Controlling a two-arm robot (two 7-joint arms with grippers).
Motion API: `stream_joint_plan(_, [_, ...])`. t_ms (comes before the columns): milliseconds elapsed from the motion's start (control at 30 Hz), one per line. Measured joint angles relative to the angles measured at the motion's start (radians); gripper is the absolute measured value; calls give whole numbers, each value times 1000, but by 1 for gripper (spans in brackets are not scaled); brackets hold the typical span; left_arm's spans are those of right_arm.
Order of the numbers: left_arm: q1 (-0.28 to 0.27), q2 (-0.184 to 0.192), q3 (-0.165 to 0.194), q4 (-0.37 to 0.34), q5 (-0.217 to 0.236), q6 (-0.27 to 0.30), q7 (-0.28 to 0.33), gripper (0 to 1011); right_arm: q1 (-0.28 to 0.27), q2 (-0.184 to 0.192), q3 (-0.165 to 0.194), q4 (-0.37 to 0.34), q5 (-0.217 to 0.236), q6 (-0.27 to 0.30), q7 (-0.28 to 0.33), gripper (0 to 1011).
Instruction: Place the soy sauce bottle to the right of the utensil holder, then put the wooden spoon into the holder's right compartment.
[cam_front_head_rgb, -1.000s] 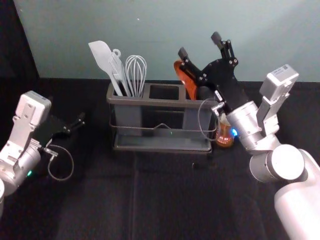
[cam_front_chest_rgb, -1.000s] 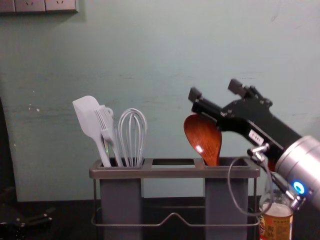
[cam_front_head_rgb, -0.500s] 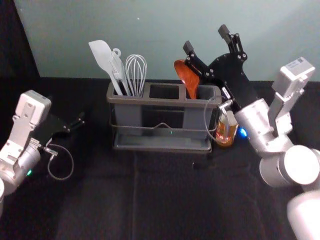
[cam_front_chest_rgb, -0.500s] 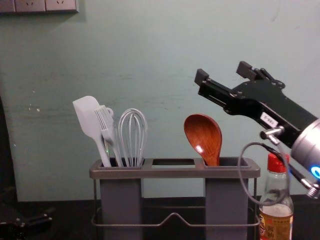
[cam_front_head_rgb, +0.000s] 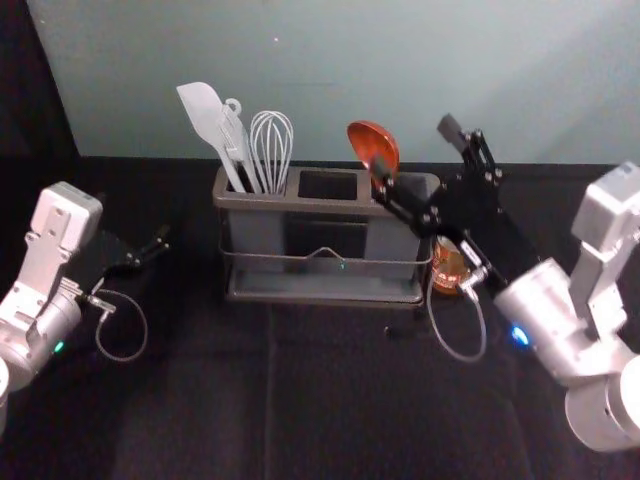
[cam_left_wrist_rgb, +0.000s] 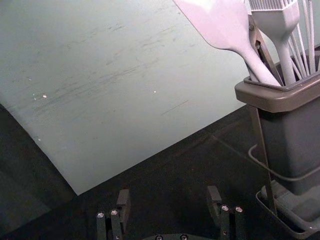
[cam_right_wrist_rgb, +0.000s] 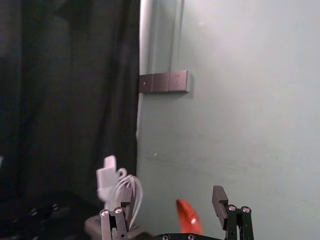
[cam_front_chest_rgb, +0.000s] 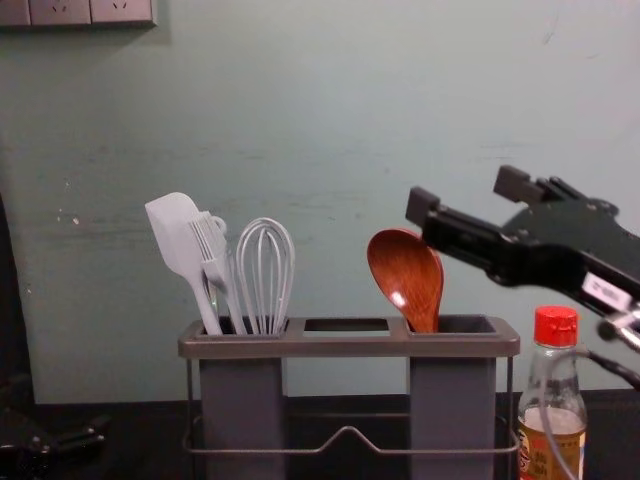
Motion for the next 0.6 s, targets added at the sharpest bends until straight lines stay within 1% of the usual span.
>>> stream_joint_plan(67, [0,0,0,0,0,0,0,1005,-22,11,-1,-22,6,5,1,1002])
stream_joint_plan(100, [0,0,0,0,0,0,0,1005,-43,21,-1,-41,11,11,1,1002])
stream_joint_plan(167, [0,0,0,0,0,0,0,1005,-61,30,0,-58,15,17,0,1002])
stream_joint_plan(200, [0,0,0,0,0,0,0,1005,-80,40,1,-74,18,28,0,1002])
stream_joint_plan(233, [0,0,0,0,0,0,0,1005,-80,40,1,-74,18,28,0,1002])
stream_joint_plan(333, [0,0,0,0,0,0,0,1005,-116,60,7,-108,22,68,-11,1002])
stream_joint_plan(433, [0,0,0,0,0,0,0,1005,-138,76,17,-129,30,102,-23,1002])
stream_joint_plan(600, [0,0,0,0,0,0,0,1005,-163,89,36,-141,44,118,-34,1002])
